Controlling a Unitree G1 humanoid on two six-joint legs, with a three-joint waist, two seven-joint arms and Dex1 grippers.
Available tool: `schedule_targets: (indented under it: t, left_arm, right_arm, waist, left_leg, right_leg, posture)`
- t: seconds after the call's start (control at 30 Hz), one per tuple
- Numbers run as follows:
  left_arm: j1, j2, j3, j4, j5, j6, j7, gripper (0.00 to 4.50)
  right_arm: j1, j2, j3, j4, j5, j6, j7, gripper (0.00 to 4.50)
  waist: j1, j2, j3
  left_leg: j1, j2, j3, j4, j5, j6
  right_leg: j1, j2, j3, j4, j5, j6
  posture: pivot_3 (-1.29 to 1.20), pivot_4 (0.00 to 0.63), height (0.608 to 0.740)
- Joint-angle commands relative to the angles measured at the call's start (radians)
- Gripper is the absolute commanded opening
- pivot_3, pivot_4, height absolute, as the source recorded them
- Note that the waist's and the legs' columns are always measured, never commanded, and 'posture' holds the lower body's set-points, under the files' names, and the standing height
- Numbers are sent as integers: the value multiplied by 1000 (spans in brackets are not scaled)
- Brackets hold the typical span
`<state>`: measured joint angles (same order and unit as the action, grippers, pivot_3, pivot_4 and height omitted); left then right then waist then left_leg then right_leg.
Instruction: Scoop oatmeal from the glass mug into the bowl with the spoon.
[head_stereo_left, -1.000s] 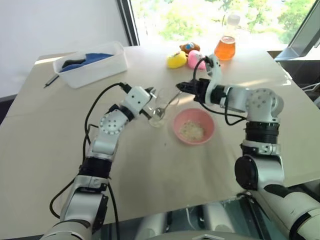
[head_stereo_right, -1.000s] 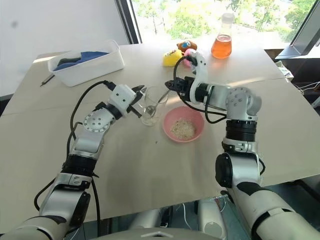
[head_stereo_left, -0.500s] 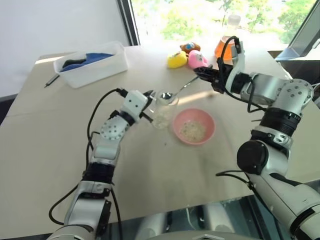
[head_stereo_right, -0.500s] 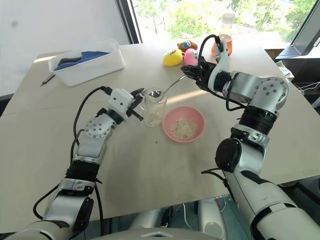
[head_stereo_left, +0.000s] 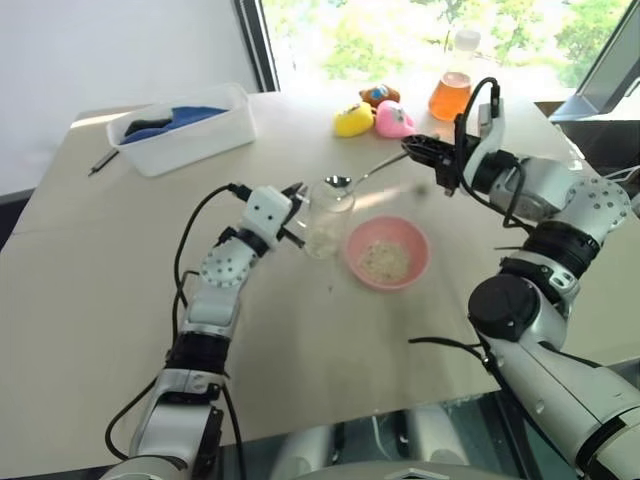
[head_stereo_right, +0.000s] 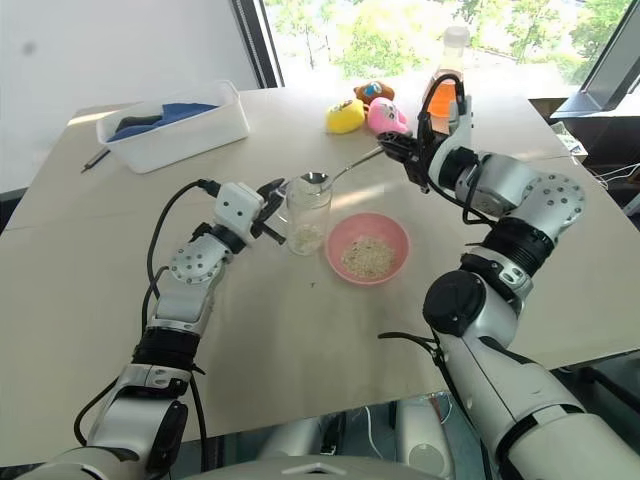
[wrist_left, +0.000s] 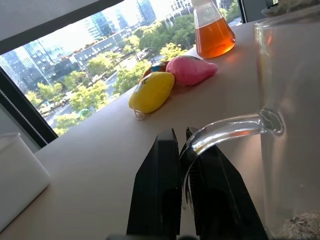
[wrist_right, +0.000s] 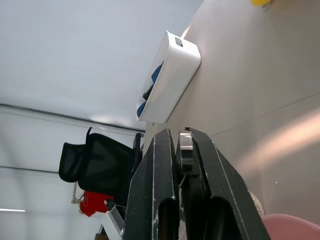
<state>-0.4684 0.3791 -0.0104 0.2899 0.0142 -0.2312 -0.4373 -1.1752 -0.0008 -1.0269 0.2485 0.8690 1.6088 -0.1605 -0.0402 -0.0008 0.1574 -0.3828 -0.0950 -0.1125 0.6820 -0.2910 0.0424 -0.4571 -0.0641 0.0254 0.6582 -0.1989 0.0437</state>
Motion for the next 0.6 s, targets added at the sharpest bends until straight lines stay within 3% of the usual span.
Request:
schedule_targets:
  t: [0.03, 0.33, 0.6]
  left_arm:
    - [1, 0, -4, 2, 6, -6, 2, 93]
    - [-7, -12, -9, 41, 16, -22, 13, 93]
    - [2, -4, -2, 50, 15, -25, 21, 93]
  right_arm:
    - [-12, 3, -9, -40, 62, 6, -36, 0]
    - [42, -16, 9, -61, 283, 6, -153, 0]
    - [131, -125, 83, -33, 551, 6, -256, 0]
  waist:
    - [0, 0, 0]
    - [2, 0, 0]
    - [1, 0, 0]
  left_leg:
    - [0, 0, 0, 0, 0, 0]
    - [0, 0, 0, 0, 0, 0]
    - [0, 0, 0, 0, 0, 0]
  right_leg:
    - [0, 0, 0, 0, 0, 0]
    - [0, 0, 0, 0, 0, 0]
    - [0, 0, 0, 0, 0, 0]
  posture:
    - [0, 150, 740]
    - [0, 150, 740]
    - [0, 150, 740]
